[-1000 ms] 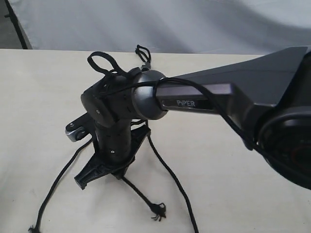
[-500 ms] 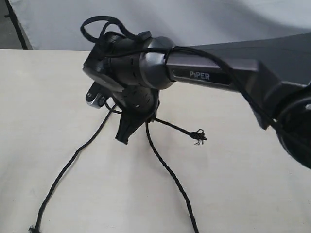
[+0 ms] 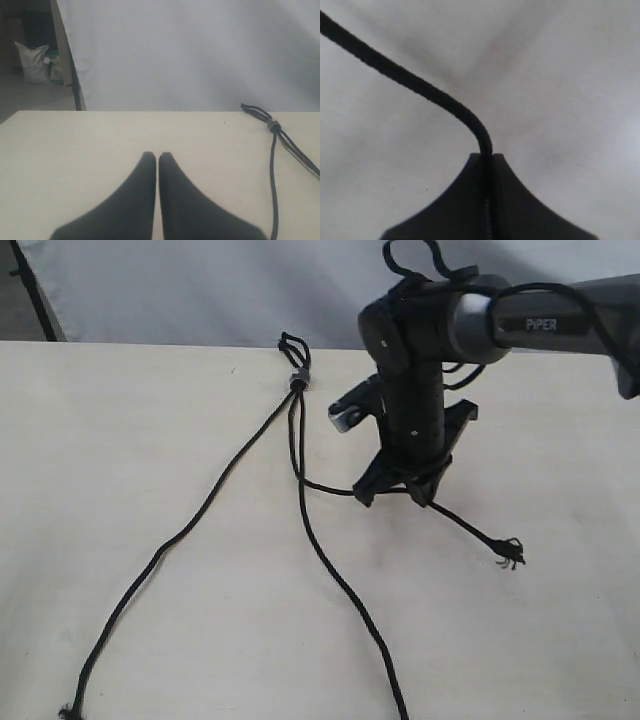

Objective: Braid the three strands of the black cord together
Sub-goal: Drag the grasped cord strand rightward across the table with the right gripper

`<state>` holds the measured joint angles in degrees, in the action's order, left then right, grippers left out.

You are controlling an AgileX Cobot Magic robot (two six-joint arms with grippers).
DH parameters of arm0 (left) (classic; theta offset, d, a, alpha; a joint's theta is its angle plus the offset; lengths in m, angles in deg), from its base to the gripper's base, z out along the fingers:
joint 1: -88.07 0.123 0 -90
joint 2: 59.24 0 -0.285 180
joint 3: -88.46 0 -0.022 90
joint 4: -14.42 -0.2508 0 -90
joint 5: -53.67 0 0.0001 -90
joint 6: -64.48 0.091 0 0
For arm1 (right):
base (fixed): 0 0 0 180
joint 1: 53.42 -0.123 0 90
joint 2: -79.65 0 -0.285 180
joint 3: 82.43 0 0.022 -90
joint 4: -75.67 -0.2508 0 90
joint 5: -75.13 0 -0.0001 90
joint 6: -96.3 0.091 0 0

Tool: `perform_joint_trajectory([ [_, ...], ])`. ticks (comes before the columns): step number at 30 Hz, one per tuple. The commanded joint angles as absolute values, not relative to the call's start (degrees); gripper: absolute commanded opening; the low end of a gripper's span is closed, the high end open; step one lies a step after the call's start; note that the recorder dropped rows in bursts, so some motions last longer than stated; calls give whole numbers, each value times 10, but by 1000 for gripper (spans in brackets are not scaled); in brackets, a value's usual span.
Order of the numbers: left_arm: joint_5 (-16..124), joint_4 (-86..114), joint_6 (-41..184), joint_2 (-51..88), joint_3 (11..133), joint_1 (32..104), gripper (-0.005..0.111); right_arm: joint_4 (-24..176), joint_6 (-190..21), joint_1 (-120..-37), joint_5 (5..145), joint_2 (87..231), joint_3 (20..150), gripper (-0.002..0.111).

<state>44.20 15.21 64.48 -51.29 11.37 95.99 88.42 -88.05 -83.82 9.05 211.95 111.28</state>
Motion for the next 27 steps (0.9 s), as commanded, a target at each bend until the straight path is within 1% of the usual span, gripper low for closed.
perform_joint_trajectory([
  [1,442,150,645,-515,112,961,3,845,-892,-804,131,2117,1061,-1],
  [5,442,150,645,-515,112,961,3,800,-931,-783,159,2117,1022,-1],
  [10,442,150,645,-515,112,961,3,757,-970,-781,181,2117,989,-1],
  [25,442,138,645,-515,112,961,3,766,-957,-783,220,2117,988,0],
  [26,442,138,645,-515,112,961,3,766,-955,-783,224,2117,988,1],
  [27,442,138,645,-515,112,961,3,768,-955,-783,226,2117,988,5],
])
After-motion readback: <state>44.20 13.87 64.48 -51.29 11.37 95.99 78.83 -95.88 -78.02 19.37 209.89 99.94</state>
